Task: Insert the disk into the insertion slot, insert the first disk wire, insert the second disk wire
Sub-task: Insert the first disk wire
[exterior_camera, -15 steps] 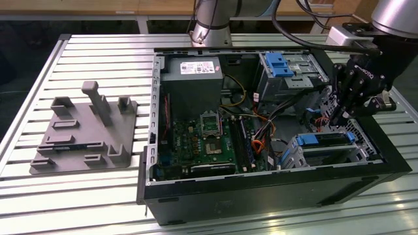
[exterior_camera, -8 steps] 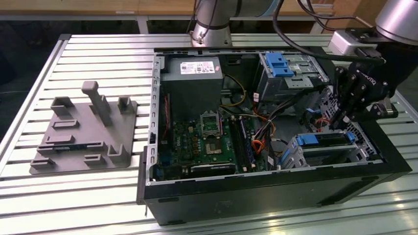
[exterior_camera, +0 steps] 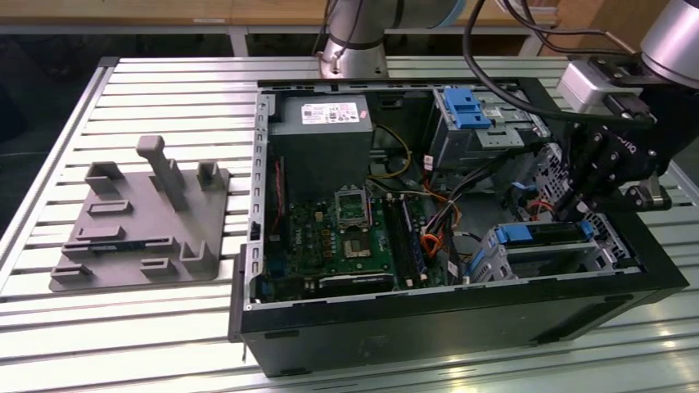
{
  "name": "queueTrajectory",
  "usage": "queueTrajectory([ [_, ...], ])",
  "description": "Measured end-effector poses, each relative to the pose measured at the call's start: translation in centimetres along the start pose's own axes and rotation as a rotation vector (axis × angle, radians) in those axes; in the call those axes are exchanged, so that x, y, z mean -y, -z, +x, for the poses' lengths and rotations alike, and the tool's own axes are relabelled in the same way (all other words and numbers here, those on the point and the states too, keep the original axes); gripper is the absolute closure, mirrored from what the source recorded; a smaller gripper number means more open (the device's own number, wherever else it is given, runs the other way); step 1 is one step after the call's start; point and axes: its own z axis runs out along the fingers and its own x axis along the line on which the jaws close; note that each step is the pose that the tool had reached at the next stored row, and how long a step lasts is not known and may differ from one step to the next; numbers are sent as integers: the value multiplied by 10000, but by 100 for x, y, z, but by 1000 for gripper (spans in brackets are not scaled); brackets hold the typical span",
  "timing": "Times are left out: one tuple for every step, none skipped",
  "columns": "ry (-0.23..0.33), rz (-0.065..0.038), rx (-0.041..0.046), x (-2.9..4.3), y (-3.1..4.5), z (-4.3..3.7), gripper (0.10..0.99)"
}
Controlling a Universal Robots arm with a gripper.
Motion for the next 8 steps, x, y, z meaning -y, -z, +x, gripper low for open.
queueTrajectory([
  [0,0,3,0,0,1,918],
  [0,0,1,0,1,2,918],
  [0,0,1,0,1,2,918],
  [0,0,0,0,1,2,918],
  [0,0,-1,0,0,2,918],
  [0,1,-1,0,0,3,918],
  [0,0,0,0,-1,8,918],
  [0,0,0,1,-2,13,918],
])
